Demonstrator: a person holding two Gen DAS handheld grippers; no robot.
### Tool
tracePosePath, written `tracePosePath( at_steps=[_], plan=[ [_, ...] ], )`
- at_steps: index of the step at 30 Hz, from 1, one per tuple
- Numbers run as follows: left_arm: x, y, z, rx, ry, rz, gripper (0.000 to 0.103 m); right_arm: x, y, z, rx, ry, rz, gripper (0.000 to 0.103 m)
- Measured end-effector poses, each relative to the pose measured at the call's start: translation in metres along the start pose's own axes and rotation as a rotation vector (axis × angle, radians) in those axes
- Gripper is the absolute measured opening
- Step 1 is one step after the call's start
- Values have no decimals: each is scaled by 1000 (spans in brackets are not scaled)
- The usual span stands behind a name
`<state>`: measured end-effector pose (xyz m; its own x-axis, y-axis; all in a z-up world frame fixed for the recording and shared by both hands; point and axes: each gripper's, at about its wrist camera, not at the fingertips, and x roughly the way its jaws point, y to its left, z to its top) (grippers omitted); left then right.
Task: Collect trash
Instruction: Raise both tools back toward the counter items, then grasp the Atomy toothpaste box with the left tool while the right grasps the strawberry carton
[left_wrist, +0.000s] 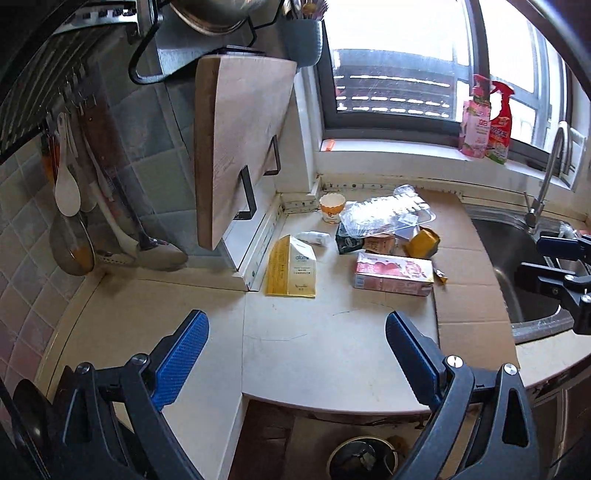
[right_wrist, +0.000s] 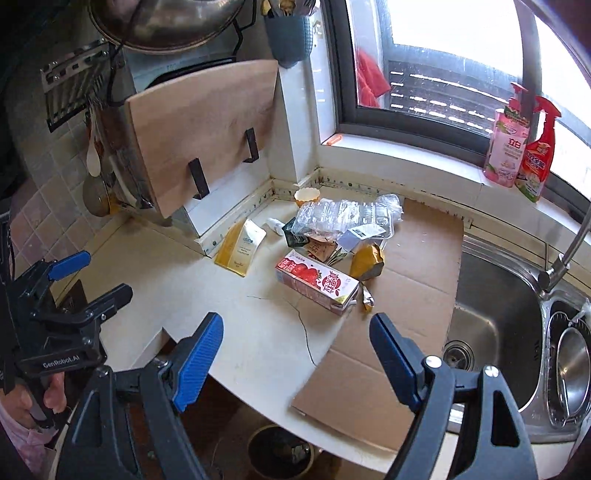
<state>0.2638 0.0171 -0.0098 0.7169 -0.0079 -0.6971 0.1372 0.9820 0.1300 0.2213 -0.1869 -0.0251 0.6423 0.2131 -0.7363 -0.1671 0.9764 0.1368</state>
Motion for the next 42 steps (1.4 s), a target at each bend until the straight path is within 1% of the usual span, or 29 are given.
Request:
tracePosePath(
  at_steps=[4, 10, 14, 18, 20, 23, 24, 25, 28, 31, 34, 39, 42],
  plan=[
    [55, 2, 13, -48, 66, 42, 96, 53, -12, 18, -77, 68, 1, 82],
    [132, -7, 21, -102, 142, 88, 96, 135, -26, 42, -205, 142, 51, 82],
    [169, -14, 28, -99, 175, 98, 96, 182, -28, 52, -296, 196, 73, 82],
    [201, -16, 35, -88, 222, 85, 96, 222, -20, 52, -418, 255, 87, 82],
    [216, -15, 37, -84, 254, 80, 96, 235, -15, 48, -473, 283, 109, 82],
    [234, -13, 39, -80, 287, 72, 96, 248, -8, 38, -542, 304, 106, 82],
    [240, -12, 40, -79, 297, 71, 96, 252, -7, 35, -558, 308, 106, 74],
    [246, -11, 41, -76, 304, 72, 96, 256, -7, 34, -553, 303, 103, 62],
    [259, -10, 45, -53, 318, 82, 96, 254, -11, 34, -510, 297, 139, 60],
    [271, -12, 49, -21, 325, 92, 96, 245, -25, 40, -388, 292, 228, 58],
    [284, -12, 51, -4, 339, 91, 96, 231, -39, 46, -279, 252, 289, 58],
    [306, -14, 52, 30, 351, 108, 96, 224, -53, 54, -149, 208, 347, 58],
    [318, -11, 52, 19, 369, 109, 96, 223, -57, 56, -108, 190, 363, 58]
  ],
)
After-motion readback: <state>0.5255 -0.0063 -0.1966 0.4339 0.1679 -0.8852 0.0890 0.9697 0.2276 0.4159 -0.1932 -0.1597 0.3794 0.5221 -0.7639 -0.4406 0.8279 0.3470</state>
